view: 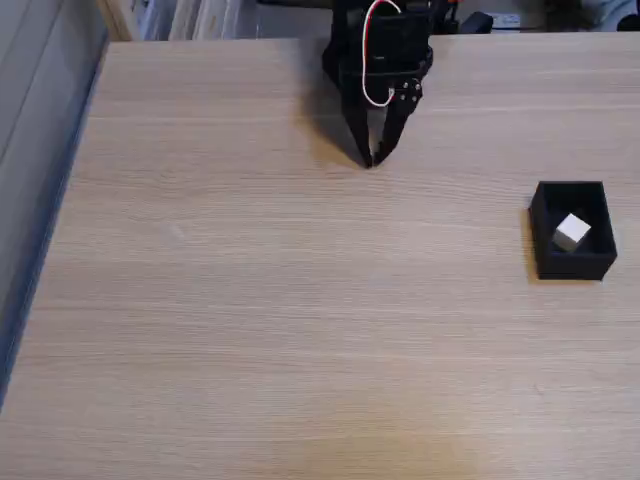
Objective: Pick a white block and place it in the black box.
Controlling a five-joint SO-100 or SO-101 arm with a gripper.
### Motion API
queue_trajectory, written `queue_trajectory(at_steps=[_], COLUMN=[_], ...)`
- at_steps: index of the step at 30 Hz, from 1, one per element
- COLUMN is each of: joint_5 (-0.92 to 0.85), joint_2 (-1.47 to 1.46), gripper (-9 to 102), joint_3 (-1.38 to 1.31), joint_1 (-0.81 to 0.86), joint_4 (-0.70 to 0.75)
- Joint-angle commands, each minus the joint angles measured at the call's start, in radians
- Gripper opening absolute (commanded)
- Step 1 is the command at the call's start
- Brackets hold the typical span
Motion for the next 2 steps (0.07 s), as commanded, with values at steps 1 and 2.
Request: queue_trajectory(at_steps=[1, 2], joint_5=[-0.011, -0.011], joint_2=[0.005, 0.005], gripper=[0, 1], joint_3=[0.014, 0.014], joint_1=[0.008, 0.008], joint_4=[0.005, 0.005])
